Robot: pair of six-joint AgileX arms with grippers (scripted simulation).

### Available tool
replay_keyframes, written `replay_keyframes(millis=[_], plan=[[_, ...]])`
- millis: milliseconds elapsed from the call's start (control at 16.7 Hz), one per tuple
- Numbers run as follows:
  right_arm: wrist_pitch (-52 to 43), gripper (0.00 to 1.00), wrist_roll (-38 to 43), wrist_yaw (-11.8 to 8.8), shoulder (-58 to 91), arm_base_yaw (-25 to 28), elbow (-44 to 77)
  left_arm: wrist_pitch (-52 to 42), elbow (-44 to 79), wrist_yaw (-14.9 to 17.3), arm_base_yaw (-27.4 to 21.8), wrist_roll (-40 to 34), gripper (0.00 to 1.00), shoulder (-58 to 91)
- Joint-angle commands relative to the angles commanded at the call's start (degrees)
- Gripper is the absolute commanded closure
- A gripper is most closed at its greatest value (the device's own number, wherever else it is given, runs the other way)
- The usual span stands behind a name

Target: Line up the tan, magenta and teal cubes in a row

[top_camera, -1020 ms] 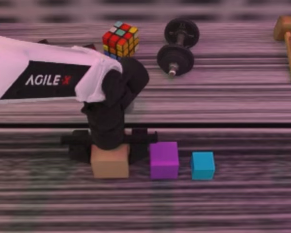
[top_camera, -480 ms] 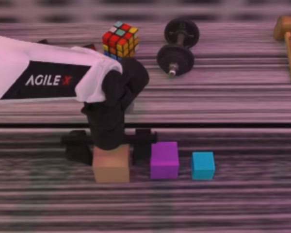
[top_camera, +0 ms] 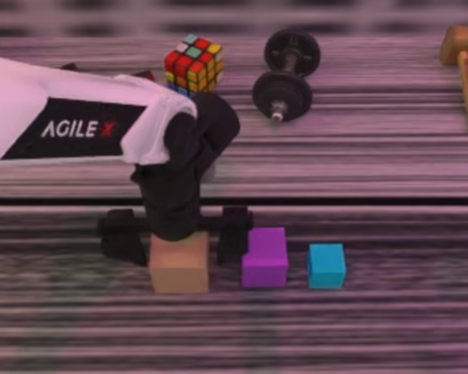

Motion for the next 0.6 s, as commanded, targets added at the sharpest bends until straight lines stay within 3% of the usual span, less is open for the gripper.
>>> replay_keyframes(millis=[600], plan=[[0.00,0.00,0.00,0.00,0.00,0.00,0.00,-14.46,8.69,-0.04,1.09,-0.14,0.00,-5.77]])
